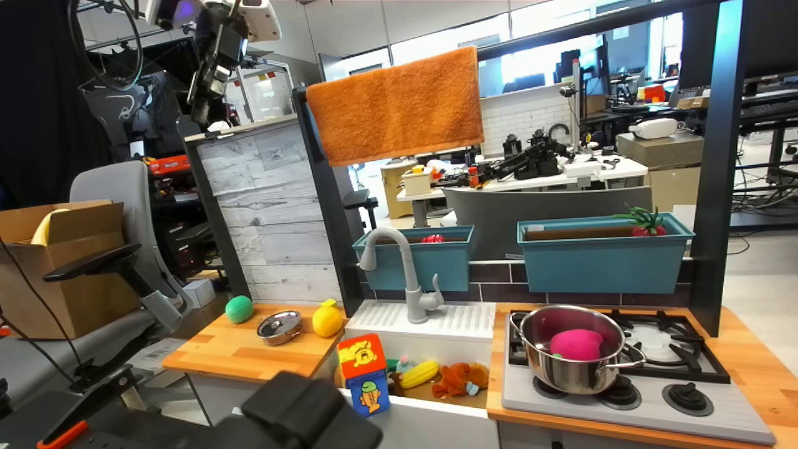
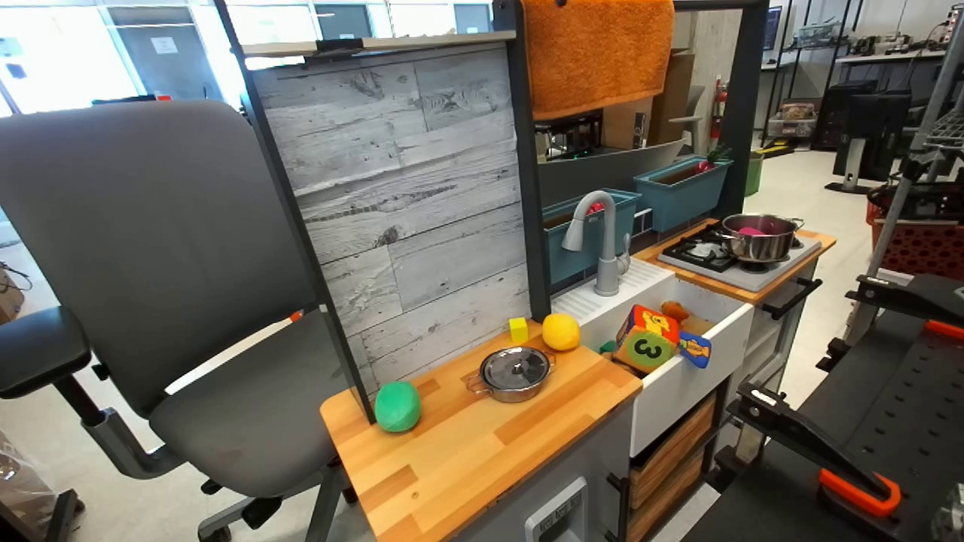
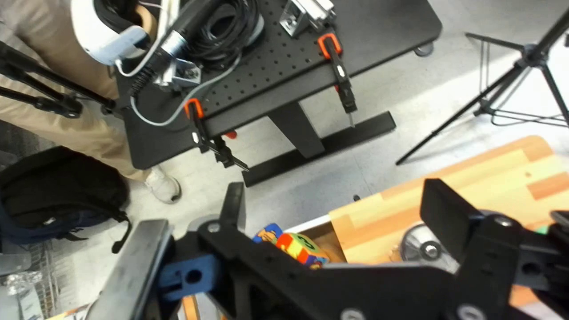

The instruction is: Unhang the orange towel

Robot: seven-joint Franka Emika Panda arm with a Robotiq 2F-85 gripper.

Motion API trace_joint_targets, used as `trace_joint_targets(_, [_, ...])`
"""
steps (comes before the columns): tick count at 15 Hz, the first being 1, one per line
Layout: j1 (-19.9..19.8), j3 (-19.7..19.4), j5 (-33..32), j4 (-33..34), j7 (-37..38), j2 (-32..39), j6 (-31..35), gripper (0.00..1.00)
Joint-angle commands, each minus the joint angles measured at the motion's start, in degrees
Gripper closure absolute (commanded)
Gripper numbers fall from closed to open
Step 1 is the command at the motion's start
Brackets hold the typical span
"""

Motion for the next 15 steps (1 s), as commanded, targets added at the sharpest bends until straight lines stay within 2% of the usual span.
trace_joint_targets(1, [-1.11,0.27,5.05,-2.98,4.22,-2.08,10.79,0.00])
trace_joint_targets(6, [-1.10,-0.55,6.22,-10.21,7.62,-6.05,29.97,0.00])
trace_joint_targets(10, [-0.07,-1.28,5.19,-21.96,10.64,-13.48,47.51,0.00])
trace_joint_targets(11, [-0.93,-0.57,4.61,-13.15,9.16,-7.24,40.80,0.00])
trace_joint_targets(12, [-2.27,1.49,3.42,-15.27,10.23,-8.91,43.51,0.00])
trace_joint_targets(15, [-2.39,1.64,3.82,-18.86,10.72,-11.58,45.49,0.00])
